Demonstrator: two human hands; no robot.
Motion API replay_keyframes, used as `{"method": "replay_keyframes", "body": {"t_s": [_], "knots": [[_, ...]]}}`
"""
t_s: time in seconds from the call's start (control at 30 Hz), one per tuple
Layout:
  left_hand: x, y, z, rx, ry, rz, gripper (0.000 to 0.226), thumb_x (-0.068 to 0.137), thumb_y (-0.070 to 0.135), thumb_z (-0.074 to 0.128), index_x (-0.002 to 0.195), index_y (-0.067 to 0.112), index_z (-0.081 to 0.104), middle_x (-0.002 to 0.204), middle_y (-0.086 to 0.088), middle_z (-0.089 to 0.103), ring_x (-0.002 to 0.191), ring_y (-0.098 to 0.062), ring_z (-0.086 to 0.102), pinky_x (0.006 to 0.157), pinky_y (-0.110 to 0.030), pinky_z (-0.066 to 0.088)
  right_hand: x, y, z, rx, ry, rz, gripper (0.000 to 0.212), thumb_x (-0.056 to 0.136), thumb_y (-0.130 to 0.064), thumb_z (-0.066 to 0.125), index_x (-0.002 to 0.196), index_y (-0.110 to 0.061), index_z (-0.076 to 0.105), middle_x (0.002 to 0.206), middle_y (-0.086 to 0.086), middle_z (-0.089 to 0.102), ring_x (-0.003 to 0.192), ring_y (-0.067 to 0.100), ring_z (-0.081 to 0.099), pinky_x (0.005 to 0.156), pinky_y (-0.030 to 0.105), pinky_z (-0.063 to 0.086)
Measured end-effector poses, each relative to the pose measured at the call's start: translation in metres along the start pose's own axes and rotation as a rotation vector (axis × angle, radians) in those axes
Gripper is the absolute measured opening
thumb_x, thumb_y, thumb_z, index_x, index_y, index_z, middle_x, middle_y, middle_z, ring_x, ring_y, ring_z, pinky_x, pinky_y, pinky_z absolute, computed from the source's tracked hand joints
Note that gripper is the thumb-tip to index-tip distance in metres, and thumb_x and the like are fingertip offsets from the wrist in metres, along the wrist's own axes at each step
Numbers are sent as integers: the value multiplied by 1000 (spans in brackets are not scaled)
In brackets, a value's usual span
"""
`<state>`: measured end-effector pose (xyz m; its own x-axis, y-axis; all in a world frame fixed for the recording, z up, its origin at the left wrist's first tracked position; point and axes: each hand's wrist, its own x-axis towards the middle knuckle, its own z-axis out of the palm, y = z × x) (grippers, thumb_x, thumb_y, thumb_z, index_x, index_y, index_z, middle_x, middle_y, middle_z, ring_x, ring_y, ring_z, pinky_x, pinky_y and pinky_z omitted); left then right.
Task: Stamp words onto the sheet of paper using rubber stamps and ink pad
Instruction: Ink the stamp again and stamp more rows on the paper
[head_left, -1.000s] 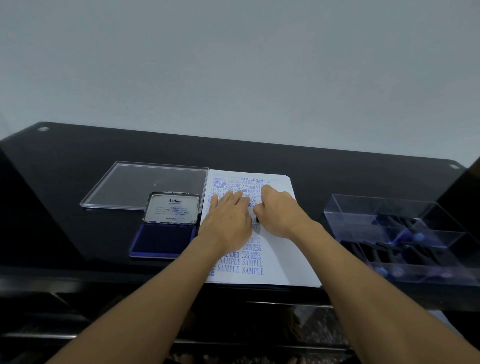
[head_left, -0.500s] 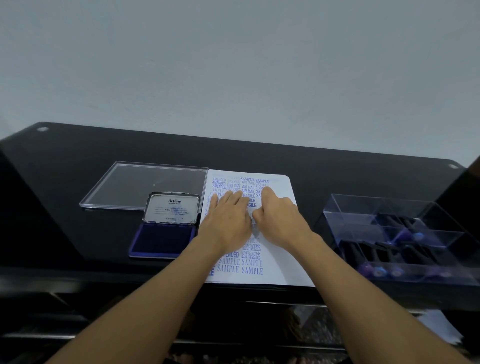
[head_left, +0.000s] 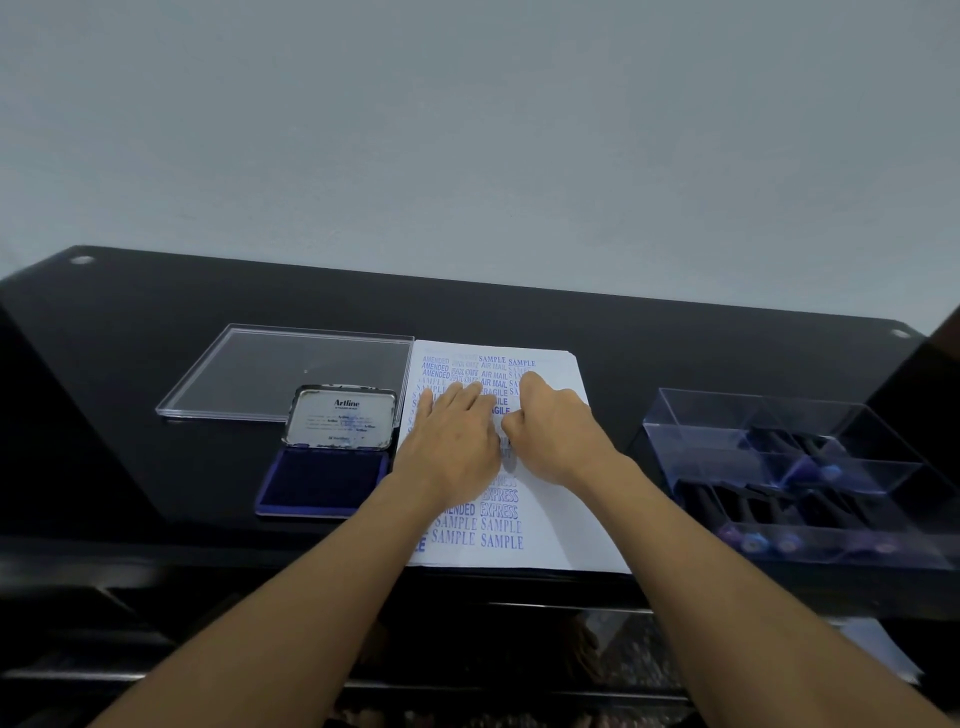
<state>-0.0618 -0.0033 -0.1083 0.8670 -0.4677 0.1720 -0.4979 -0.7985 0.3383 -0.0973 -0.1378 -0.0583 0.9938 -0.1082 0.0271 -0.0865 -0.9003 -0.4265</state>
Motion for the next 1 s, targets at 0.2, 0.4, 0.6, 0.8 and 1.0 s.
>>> {"method": "replay_keyframes", "body": {"t_s": [0.2, 0.4, 0.6, 0.8, 1.0], "knots": [[-1, 0, 0, 3, -7, -6, 48, 101, 24, 26, 147, 15, 36, 158, -4, 28, 148, -22, 17, 122, -51, 4, -7, 1, 4, -15, 45, -24, 14, 96, -24, 46, 92, -13, 38, 78, 9, 53, 68, 27, 47, 52, 33, 32], [0, -1, 1, 6, -2, -2, 46, 101, 24, 27, 144, 16, 39, 153, -4, 34, 145, -22, 23, 121, -52, 8, 2, 0, -1, 3, -4, 14, 23, 94, -21, 47, 78, -17, 32, 76, 7, 50, 64, 22, 41, 53, 33, 32], [0, -1, 1, 6, -9, -3, 47, 102, 25, 25, 147, 16, 36, 156, -3, 31, 147, -22, 20, 122, -51, 6, 1, 0, 0, -13, 8, 13, 18, 96, -23, 47, 83, -16, 36, 78, 7, 51, 66, 23, 44, 55, 35, 36], [0, 1, -1, 1, -21, -11, 47, 101, 24, 25, 146, 15, 37, 156, -4, 31, 147, -22, 20, 122, -51, 5, -3, -1, 2, -26, 26, 4, 14, 94, -25, 47, 92, -13, 40, 81, 9, 55, 67, 25, 47, 55, 35, 38], [1, 1, -2, 2, -31, -13, 46, 100, 24, 28, 143, 16, 39, 151, -3, 36, 144, -23, 25, 121, -52, 8, -3, -2, -1, -53, 24, 7, 14, 96, -25, 46, 91, -14, 39, 79, 6, 52, 65, 22, 43, 53, 33, 33]]}}
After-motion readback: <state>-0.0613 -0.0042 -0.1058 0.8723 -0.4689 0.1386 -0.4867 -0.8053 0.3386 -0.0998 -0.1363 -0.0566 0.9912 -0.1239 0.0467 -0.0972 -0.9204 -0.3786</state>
